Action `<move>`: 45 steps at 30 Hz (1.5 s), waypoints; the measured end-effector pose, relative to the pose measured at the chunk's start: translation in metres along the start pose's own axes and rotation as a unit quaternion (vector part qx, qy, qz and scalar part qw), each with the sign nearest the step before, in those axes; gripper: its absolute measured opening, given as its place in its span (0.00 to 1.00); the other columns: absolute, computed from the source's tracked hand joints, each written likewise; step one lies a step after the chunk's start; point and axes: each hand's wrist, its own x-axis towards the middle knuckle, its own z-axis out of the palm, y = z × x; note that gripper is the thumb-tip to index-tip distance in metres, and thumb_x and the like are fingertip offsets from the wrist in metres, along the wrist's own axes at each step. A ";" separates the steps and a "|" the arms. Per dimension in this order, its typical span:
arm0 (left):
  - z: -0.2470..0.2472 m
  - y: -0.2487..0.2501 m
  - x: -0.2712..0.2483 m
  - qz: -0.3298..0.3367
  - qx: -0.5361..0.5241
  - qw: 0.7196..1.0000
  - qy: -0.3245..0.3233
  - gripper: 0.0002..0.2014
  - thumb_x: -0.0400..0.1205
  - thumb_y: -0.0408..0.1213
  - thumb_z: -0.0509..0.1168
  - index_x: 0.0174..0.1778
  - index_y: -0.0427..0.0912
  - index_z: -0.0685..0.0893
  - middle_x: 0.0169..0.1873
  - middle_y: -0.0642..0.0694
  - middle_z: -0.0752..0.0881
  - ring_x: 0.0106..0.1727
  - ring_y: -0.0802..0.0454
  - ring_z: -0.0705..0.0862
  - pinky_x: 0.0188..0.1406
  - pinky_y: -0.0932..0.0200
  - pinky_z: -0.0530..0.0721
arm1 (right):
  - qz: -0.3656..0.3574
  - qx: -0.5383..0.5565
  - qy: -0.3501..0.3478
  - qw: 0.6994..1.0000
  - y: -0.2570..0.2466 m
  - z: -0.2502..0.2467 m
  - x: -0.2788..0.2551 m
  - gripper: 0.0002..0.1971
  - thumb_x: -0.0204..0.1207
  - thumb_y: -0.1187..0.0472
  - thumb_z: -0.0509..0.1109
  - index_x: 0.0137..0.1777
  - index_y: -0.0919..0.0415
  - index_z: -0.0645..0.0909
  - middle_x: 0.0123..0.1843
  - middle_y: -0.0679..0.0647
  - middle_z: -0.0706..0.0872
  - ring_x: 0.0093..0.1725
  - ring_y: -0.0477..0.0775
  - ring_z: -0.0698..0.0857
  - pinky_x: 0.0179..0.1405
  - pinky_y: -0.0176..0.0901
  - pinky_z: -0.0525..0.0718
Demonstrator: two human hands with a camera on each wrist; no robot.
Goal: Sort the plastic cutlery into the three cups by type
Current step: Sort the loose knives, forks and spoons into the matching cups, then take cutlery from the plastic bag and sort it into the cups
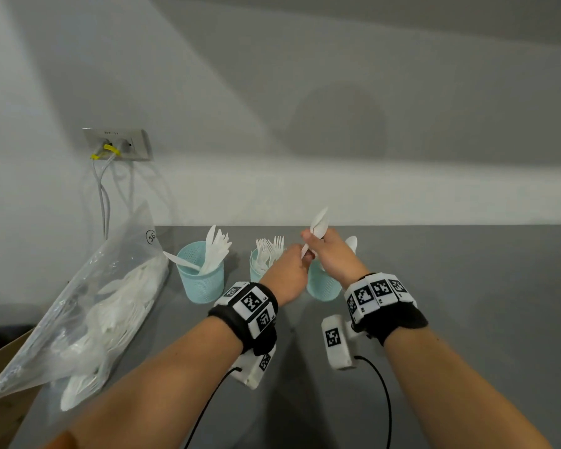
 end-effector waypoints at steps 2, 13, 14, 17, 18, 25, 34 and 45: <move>0.007 0.001 0.005 -0.013 0.065 0.998 -0.015 0.10 0.86 0.39 0.55 0.56 0.39 0.77 0.45 0.44 0.82 0.43 0.47 0.81 0.43 0.54 0.78 | 0.005 -0.013 0.026 1.000 0.003 -0.012 0.004 0.10 0.85 0.62 0.57 0.49 0.68 0.77 0.38 0.61 0.76 0.34 0.51 0.75 0.32 0.30 0.77; 0.043 -0.015 0.024 0.115 0.439 0.891 -0.011 0.19 0.80 0.53 0.61 0.63 0.47 0.78 0.61 0.45 0.75 0.65 0.44 0.71 0.67 0.47 0.65 | 0.011 -0.051 0.217 0.975 0.044 -0.057 0.023 0.11 0.83 0.61 0.61 0.40 0.67 0.75 0.32 0.64 0.79 0.27 0.55 0.80 0.34 0.52 0.83; 0.044 -0.015 0.026 0.111 0.433 0.894 -0.006 0.18 0.81 0.53 0.61 0.61 0.47 0.79 0.60 0.45 0.76 0.64 0.44 0.72 0.67 0.48 0.65 | 0.019 -0.054 0.211 0.976 0.046 -0.056 0.021 0.11 0.83 0.62 0.61 0.41 0.68 0.76 0.33 0.64 0.80 0.28 0.56 0.81 0.36 0.54 0.84; 0.048 -0.016 0.032 0.107 0.417 0.903 0.003 0.16 0.82 0.51 0.60 0.59 0.46 0.79 0.59 0.44 0.77 0.63 0.44 0.73 0.66 0.49 0.67 | 0.044 -0.113 0.144 0.982 0.053 -0.047 0.017 0.09 0.83 0.64 0.60 0.42 0.65 0.76 0.37 0.65 0.81 0.36 0.61 0.82 0.46 0.61 0.85; 0.049 -0.017 0.034 0.105 0.411 0.906 0.006 0.15 0.82 0.50 0.60 0.59 0.46 0.80 0.59 0.44 0.77 0.63 0.44 0.74 0.65 0.50 0.68 | 0.052 -0.143 0.121 0.981 0.055 -0.045 0.016 0.08 0.82 0.64 0.60 0.42 0.65 0.76 0.38 0.65 0.82 0.37 0.63 0.82 0.48 0.63 0.86; 0.051 -0.020 0.039 0.115 0.359 0.926 0.028 0.17 0.81 0.52 0.62 0.57 0.44 0.83 0.55 0.43 0.78 0.61 0.44 0.74 0.59 0.52 0.71 | 0.048 -0.157 0.161 0.973 0.075 -0.041 0.010 0.09 0.72 0.67 0.73 0.50 0.58 0.79 0.46 0.54 0.79 0.44 0.53 0.79 0.47 0.42 0.78; 0.029 -0.008 0.017 0.117 0.333 0.935 0.024 0.14 0.82 0.46 0.61 0.61 0.47 0.80 0.60 0.44 0.80 0.66 0.45 0.75 0.66 0.49 0.70 | 0.033 -0.223 0.149 0.963 0.069 -0.039 -0.005 0.10 0.76 0.66 0.69 0.56 0.61 0.83 0.54 0.59 0.77 0.48 0.52 0.76 0.52 0.38 0.71; -0.115 -0.059 -0.093 -0.013 0.241 0.941 0.236 0.07 0.79 0.46 0.63 0.49 0.55 0.86 0.45 0.55 0.87 0.50 0.50 0.83 0.52 0.49 0.80 | -0.077 -0.181 -0.060 0.979 -0.010 0.079 -0.025 0.08 0.74 0.68 0.69 0.43 0.53 0.85 0.32 0.43 0.79 0.29 0.39 0.77 0.31 0.21 0.72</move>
